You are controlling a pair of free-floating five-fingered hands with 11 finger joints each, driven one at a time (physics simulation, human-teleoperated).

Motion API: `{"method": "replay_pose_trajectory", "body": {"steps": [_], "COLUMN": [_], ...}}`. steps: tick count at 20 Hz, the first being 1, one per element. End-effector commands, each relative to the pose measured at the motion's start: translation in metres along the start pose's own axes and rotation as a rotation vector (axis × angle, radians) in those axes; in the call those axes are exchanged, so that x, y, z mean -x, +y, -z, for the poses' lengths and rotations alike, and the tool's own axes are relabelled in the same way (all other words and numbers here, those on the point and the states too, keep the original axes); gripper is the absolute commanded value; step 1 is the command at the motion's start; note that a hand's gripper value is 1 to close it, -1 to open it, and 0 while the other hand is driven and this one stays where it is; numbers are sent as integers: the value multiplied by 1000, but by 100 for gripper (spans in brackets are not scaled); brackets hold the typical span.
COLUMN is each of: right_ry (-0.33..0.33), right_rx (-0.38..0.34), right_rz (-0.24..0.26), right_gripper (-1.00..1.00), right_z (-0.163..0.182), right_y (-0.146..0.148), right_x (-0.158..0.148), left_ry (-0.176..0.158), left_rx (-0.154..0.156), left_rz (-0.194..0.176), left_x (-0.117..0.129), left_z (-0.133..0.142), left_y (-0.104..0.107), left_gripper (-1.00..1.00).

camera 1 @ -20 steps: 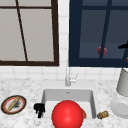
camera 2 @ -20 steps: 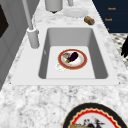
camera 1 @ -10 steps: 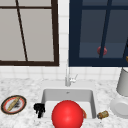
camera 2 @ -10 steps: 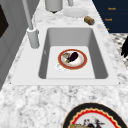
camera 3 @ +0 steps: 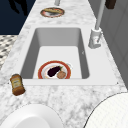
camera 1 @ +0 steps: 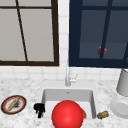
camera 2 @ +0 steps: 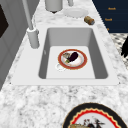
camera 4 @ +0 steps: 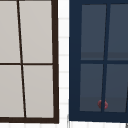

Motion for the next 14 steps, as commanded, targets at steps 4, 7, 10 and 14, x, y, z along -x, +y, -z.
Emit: {"method": "replay_pose_trajectory", "body": {"steps": [4, 7, 10, 14], "right_ry": [-11, -78, -119, -152], "right_rx": [47, 152, 224, 275], "right_rz": [62, 88, 117, 177], "right_gripper": [100, 100, 100, 100], "right_z": [-21, -27, -40, -54], "right_y": [-33, -34, -37, -45], "right_x": [32, 60, 72, 86], "left_ry": [0, 0, 0, 0], "left_rx": [0, 0, 0, 0], "left_rz": [0, 0, 0, 0], "left_x": [0, 0, 0, 0], "left_z": [0, 0, 0, 0], "left_y": [0, 0, 0, 0], "left_gripper": [0, 0, 0, 0]}}
